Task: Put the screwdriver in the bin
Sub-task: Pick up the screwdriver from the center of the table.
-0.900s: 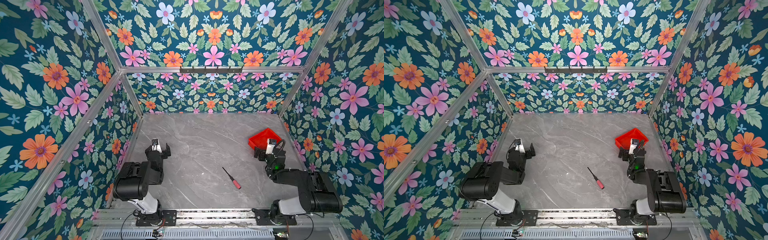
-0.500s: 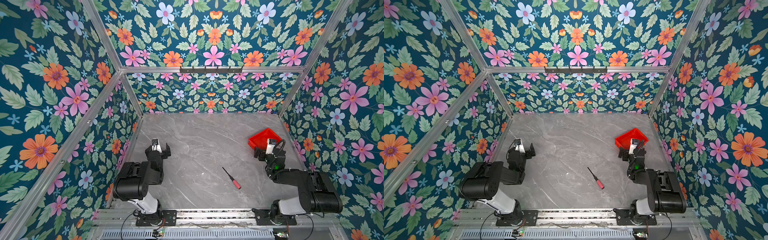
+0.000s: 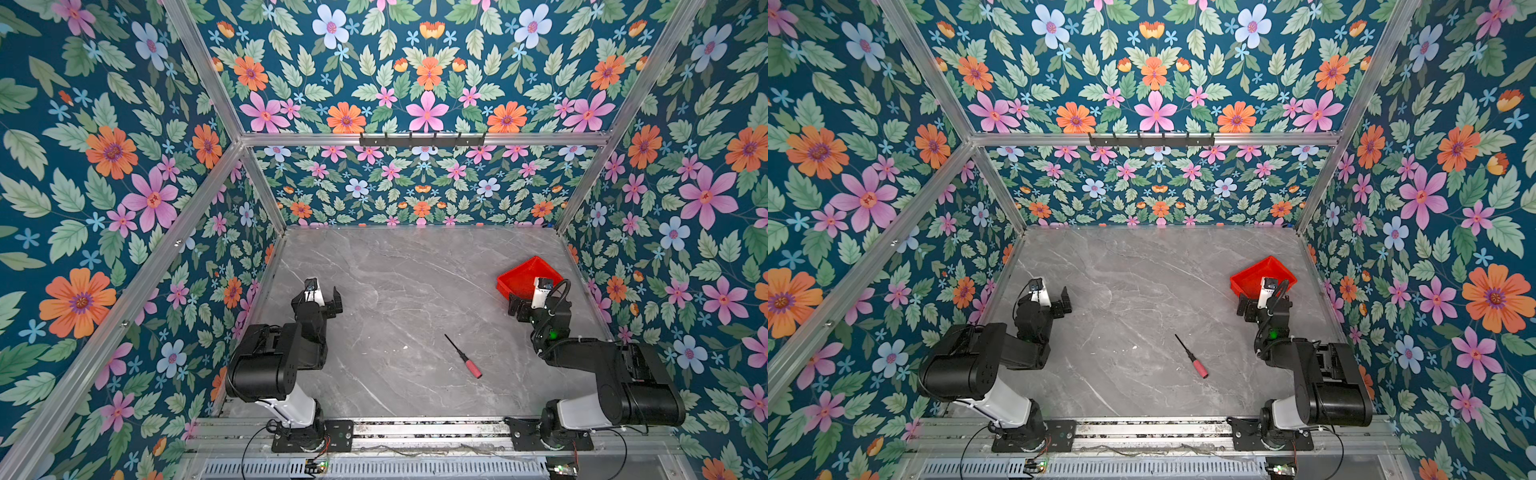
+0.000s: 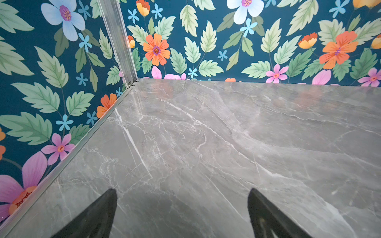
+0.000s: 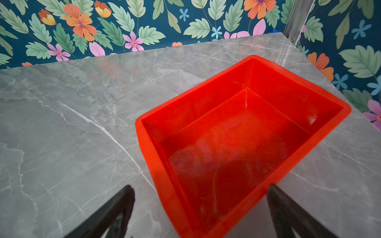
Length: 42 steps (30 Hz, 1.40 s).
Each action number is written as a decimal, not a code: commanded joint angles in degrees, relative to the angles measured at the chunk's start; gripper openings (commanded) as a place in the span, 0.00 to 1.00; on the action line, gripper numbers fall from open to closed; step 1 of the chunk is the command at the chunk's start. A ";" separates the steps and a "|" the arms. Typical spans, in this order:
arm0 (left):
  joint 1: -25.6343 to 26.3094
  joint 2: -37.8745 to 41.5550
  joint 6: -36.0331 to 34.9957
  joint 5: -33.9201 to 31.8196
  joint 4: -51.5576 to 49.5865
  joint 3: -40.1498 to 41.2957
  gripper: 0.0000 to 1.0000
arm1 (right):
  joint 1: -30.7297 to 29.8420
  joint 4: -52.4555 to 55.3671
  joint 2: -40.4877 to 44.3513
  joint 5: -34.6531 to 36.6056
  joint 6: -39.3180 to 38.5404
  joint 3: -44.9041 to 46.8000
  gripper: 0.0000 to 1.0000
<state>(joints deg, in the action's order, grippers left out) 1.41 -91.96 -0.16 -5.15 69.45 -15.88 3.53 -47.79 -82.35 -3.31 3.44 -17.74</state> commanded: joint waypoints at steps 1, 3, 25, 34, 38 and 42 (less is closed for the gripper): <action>0.06 0.92 -1.11 2.31 2.46 0.73 1.00 | -0.02 -2.01 0.20 0.15 0.39 -0.11 0.99; 0.16 1.98 -1.32 2.76 2.80 1.26 1.00 | -0.03 -1.08 1.12 0.15 0.40 -0.19 0.99; 6.62 27.81 -15.90 18.08 -30.16 -5.34 1.00 | -8.32 35.88 29.32 1.74 -5.13 -7.08 0.99; 13.37 36.23 -27.50 28.37 -52.85 -11.10 1.00 | -23.69 49.58 31.69 6.40 -7.42 -12.70 0.99; 14.34 39.04 -32.10 34.16 -59.20 -11.72 1.00 | -30.50 54.67 30.05 8.36 -5.18 -15.35 0.99; 15.77 41.01 -37.23 38.28 -65.86 -12.49 1.00 | -38.82 60.66 26.87 12.19 0.14 -17.71 0.99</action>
<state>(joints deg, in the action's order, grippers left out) 16.60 -51.77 -31.90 27.79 10.63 -27.81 -32.14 6.59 -54.30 4.95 -0.69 -34.37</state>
